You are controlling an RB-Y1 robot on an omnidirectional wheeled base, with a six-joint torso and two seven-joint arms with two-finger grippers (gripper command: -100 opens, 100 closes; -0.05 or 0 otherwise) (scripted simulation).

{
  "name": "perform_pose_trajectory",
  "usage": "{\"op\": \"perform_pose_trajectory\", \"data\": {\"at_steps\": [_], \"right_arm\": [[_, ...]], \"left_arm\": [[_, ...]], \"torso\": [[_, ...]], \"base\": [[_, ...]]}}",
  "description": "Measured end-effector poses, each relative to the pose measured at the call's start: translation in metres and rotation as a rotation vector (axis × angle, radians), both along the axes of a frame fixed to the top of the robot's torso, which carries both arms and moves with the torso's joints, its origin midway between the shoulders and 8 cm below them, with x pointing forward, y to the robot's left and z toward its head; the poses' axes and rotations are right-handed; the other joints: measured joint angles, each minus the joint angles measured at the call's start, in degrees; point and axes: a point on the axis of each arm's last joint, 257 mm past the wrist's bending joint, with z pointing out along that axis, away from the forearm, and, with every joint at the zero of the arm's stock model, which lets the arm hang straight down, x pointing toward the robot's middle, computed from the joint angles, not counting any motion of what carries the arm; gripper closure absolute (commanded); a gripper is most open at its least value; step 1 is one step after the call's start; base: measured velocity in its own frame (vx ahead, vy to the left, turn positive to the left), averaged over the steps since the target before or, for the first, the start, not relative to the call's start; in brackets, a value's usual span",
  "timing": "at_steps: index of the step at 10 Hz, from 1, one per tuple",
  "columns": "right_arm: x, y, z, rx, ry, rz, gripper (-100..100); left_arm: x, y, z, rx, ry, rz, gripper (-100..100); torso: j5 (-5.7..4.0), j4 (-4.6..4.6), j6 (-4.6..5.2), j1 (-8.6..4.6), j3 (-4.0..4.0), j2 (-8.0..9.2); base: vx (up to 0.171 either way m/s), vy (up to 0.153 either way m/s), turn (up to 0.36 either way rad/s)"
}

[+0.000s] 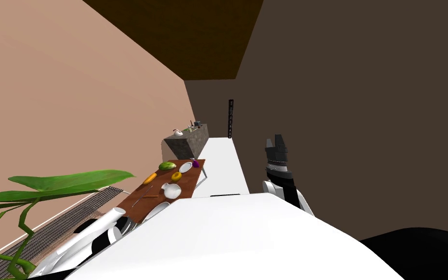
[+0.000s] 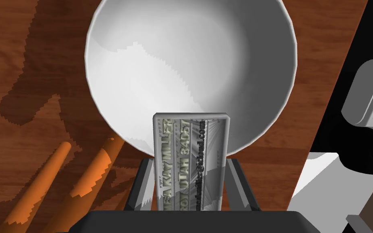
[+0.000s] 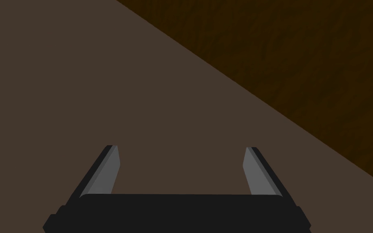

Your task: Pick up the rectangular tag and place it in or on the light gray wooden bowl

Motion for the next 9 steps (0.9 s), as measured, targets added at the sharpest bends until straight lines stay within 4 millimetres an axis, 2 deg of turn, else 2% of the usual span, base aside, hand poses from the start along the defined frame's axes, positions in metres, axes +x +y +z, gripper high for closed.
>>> {"op": "perform_pose_trajectory", "data": {"at_steps": [3, 4, 8, 9], "right_arm": [[0.0, 0.0, 0.0, 0.0, 0.0, 0.0, 0], [0.0, 0.0, 0.0, 0.0, 0.0, 0.0, 0], [0.0, 0.0, 0.0, 0.0, 0.0, 0.0, 0], [0.0, 0.0, 0.0, 0.0, 0.0, 0.0, 0]], "left_arm": [[0.026, -0.008, 0.003, -0.014, -0.035, 0.005, 100], [0.028, -0.008, 0.003, -0.015, -0.037, 0.004, -100], [0.028, -0.008, 0.003, -0.015, -0.037, 0.004, -100], [0.028, -0.008, 0.003, -0.015, -0.037, 0.004, 0]], "torso": [[0.04, 0.04, 0.02, 0.14, 0.08, 0.12], [0.04, 0.01, -0.09, 0.08, 0.06, 0.1], [0.02, -0.01, -0.09, -0.02, 0.02, 0.03], [0.02, -0.01, -0.09, -0.02, 0.02, 0.03]], "base": [[-0.037, 0.037, -0.093], [0.0, 0.0, 0.0], [0.0, 0.0, 0.0], [0.0, 0.0, 0.0]]}}
